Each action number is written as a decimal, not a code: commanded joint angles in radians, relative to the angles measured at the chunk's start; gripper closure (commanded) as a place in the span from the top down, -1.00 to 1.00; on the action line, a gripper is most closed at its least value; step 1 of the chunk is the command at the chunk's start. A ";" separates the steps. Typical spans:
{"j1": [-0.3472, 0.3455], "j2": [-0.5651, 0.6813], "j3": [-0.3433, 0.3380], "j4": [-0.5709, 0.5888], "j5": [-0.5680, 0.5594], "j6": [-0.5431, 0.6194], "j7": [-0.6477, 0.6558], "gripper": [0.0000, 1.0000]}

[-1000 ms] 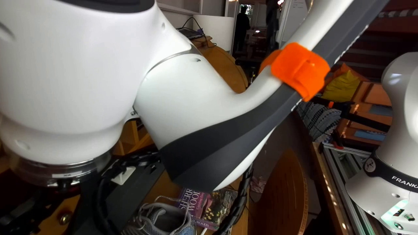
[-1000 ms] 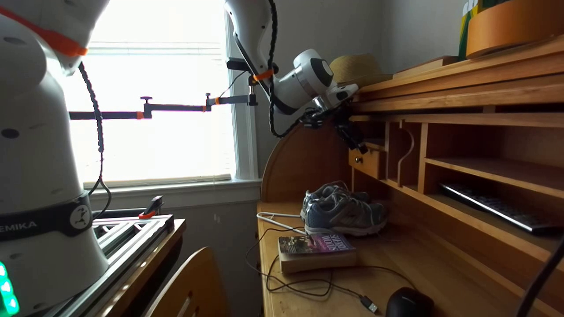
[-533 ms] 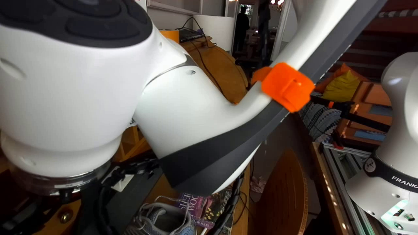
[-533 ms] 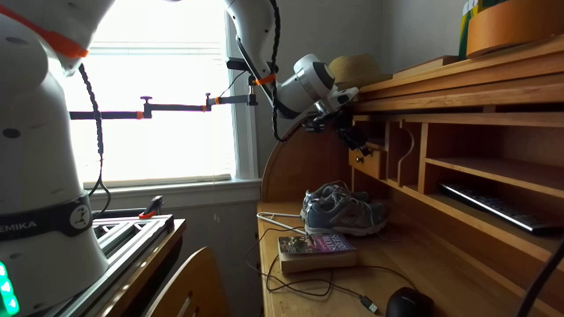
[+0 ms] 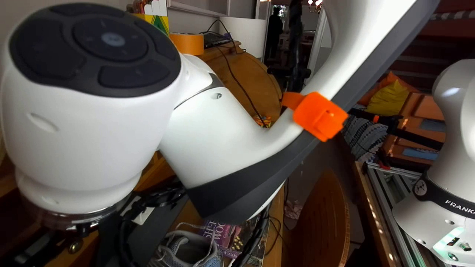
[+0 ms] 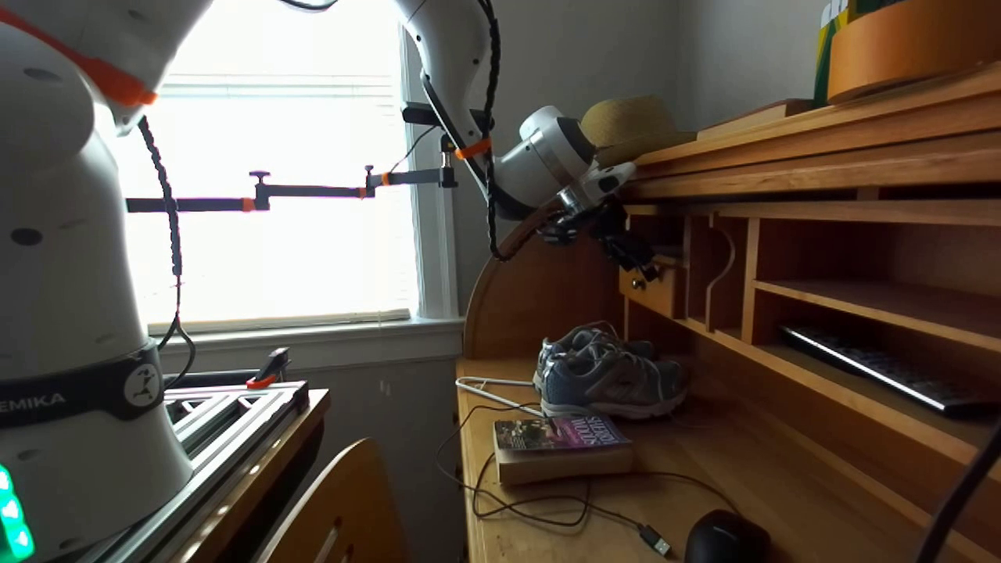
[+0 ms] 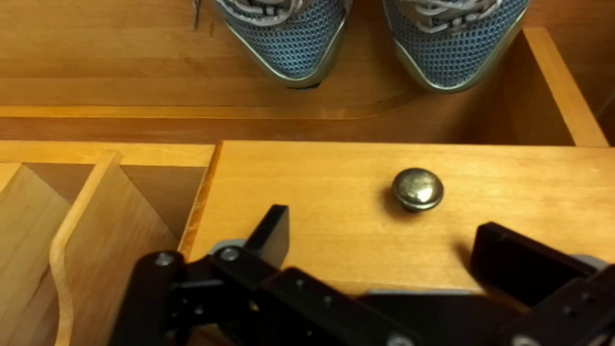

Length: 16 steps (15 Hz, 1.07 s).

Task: Close the drawer on the left.

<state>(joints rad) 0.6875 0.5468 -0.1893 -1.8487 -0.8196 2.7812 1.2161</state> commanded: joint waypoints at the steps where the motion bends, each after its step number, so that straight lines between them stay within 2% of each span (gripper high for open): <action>1: -0.056 -0.037 0.077 -0.032 0.054 -0.027 -0.035 1.00; 6: -0.173 -0.126 0.260 -0.132 0.280 -0.059 -0.285 1.00; 11: -0.223 -0.242 0.297 -0.228 0.410 -0.207 -0.458 1.00; 13: -0.233 -0.303 0.291 -0.259 0.431 -0.295 -0.464 1.00; 16: -0.304 -0.418 0.345 -0.339 0.552 -0.332 -0.607 1.00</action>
<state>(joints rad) 0.4477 0.2628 0.1017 -2.0784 -0.3803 2.4893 0.7334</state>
